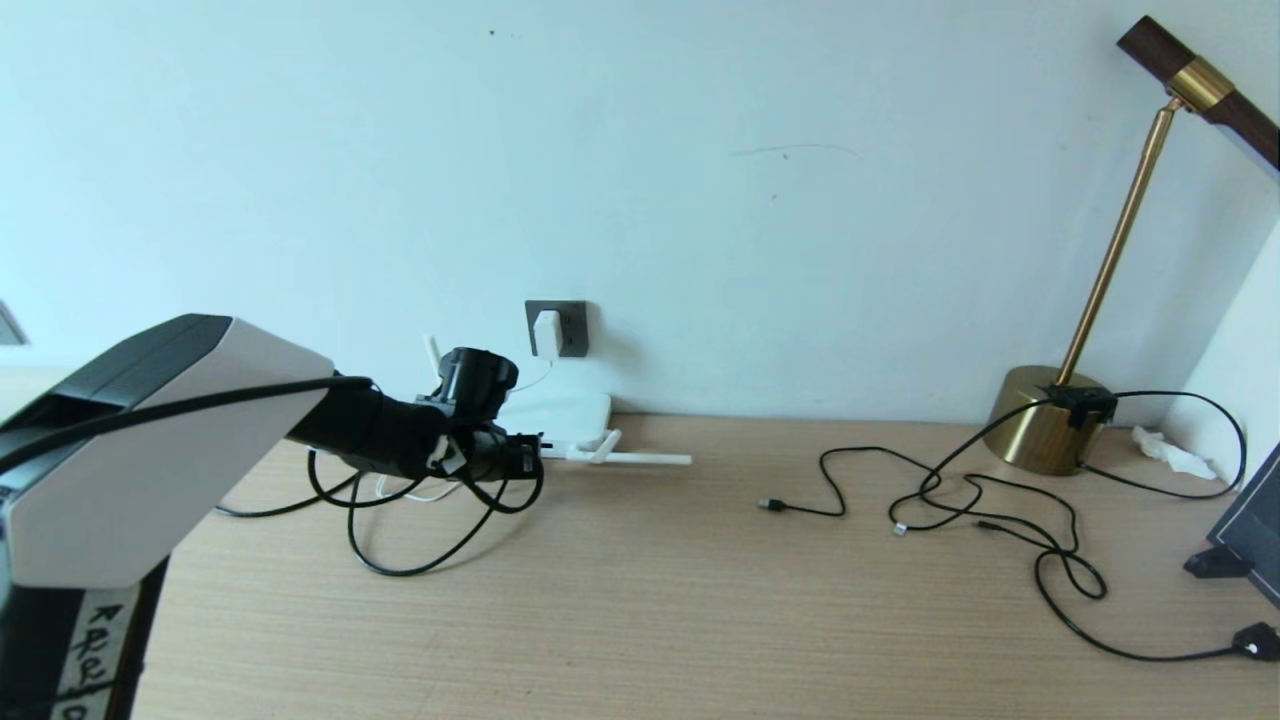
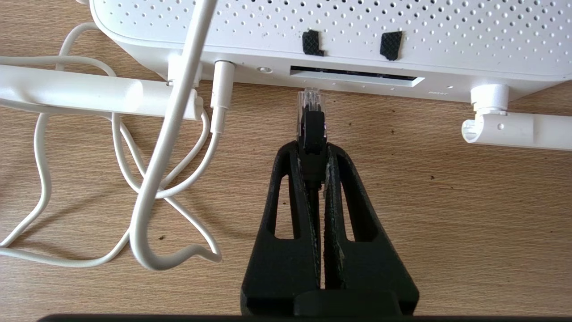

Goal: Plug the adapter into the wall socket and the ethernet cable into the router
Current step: Plug cable into router interface

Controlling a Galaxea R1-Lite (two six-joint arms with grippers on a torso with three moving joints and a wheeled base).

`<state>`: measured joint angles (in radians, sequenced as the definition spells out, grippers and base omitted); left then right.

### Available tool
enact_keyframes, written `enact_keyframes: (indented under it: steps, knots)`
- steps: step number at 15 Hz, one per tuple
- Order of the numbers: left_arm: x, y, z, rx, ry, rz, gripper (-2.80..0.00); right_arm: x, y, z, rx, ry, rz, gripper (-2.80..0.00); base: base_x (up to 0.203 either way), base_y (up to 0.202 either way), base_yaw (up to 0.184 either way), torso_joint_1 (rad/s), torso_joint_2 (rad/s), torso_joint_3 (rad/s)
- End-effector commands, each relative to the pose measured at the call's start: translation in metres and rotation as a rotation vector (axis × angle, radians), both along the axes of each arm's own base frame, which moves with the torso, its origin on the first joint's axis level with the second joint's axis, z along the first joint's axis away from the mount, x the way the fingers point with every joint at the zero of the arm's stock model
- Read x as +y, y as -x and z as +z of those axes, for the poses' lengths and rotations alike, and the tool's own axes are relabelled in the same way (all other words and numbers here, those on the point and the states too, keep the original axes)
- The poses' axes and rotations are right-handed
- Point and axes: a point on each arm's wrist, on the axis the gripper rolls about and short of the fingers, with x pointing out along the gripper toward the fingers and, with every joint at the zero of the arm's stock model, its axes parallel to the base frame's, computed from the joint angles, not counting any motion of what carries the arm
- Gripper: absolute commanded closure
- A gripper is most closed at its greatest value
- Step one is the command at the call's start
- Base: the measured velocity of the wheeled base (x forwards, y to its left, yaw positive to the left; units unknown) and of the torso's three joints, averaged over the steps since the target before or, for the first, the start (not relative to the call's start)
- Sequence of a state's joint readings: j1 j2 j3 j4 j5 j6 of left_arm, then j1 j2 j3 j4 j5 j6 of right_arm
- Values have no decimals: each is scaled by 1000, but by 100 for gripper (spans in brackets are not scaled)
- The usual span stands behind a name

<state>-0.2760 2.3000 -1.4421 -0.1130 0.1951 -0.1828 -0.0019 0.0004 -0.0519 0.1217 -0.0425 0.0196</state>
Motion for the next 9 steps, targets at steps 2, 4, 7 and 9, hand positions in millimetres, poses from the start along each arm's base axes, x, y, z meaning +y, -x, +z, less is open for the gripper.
enact_keyframes:
  steps: [2,4,7,9]
  knots:
    - [-1,-2,0,-7,2,2,0,0,0,0,2,0,0,0,0,0,0,0,0,0]
    - [-1,-4,0,-10,3,2,0,0,0,0,2,0,0,0,0,0,0,0,0,0]
    - [-2,-4,0,-9,2,1,0,0,0,0,0,0,0,0,0,0,0,0,0,0]
    - [-2,-4,-1,-8,3,0,0,0,0,0,1,0,-1,0,0,0,0,0,0,0]
